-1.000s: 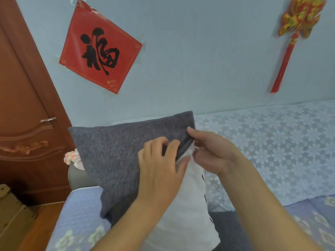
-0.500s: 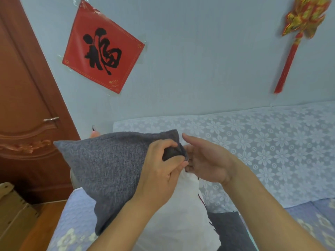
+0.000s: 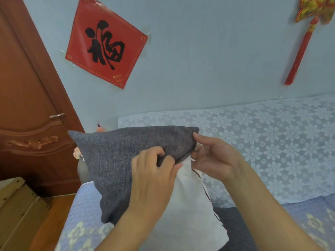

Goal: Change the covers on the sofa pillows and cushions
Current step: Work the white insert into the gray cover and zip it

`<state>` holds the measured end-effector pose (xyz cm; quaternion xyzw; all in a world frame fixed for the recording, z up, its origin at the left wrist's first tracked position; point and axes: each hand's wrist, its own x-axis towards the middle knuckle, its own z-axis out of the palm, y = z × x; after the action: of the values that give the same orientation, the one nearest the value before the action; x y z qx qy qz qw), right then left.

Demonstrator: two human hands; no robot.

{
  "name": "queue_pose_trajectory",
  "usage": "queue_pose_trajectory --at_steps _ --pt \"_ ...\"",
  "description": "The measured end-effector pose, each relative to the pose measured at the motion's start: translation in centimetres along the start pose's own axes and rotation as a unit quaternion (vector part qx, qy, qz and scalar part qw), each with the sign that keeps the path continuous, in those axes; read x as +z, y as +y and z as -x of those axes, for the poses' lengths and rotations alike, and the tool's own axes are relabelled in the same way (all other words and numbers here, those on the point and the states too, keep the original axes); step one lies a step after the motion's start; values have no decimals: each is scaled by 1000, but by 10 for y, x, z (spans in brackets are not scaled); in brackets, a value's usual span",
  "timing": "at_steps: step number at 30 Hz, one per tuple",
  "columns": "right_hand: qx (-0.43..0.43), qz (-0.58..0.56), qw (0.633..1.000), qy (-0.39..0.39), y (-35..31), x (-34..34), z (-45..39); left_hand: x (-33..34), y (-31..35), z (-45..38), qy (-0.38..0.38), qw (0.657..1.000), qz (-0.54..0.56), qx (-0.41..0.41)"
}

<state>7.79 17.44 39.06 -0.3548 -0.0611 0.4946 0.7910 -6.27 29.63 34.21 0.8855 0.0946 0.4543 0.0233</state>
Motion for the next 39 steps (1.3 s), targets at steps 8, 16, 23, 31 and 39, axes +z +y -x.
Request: queue_pose_trajectory --at_steps 8,16,23,31,39 --pt "33 -45 996 64 24 -11 -20 0 -10 43 27 997 -49 -46" --pt "-79 344 917 185 34 -9 -33 31 18 79 -149 987 -28 -55" --pt "33 245 969 9 17 -45 -10 -19 -36 -2 -111 993 34 16" --pt "-49 408 907 87 34 -42 1 6 -108 -32 -355 935 -17 8" --pt "-154 632 759 17 54 0 -45 20 -83 -33 -180 968 149 -90"
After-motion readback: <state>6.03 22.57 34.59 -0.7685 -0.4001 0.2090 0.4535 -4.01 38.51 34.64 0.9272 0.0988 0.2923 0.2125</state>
